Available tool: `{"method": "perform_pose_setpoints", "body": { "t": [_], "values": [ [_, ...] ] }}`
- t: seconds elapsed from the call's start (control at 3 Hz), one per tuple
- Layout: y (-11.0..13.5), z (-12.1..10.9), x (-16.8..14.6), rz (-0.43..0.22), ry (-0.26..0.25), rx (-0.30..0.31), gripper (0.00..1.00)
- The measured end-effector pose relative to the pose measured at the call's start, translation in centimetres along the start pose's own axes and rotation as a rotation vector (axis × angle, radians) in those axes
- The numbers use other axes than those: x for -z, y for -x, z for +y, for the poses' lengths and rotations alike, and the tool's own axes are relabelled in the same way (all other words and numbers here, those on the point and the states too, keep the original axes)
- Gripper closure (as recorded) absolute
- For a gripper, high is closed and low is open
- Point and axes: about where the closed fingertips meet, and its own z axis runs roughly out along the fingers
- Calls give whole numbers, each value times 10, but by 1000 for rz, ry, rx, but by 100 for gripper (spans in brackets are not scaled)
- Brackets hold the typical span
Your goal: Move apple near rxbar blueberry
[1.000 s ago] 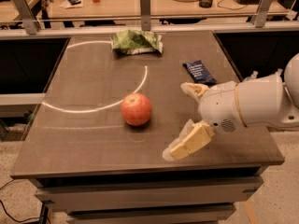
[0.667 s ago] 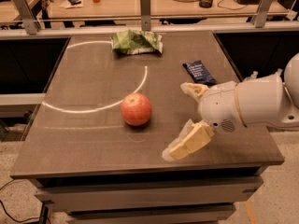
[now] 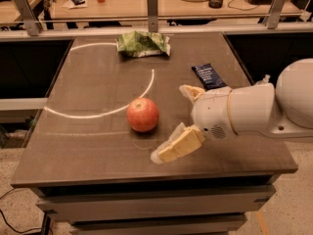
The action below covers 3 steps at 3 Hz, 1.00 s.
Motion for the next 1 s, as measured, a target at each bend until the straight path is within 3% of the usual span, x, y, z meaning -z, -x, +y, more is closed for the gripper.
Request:
{"method": "perform_pose_setpoints", "body": {
  "t": [0.33,1.0],
  "values": [
    [-1,2,-13,-25,-80,-49,0],
    [-11,0,-37,-77,-153,-101,0]
  ]
}}
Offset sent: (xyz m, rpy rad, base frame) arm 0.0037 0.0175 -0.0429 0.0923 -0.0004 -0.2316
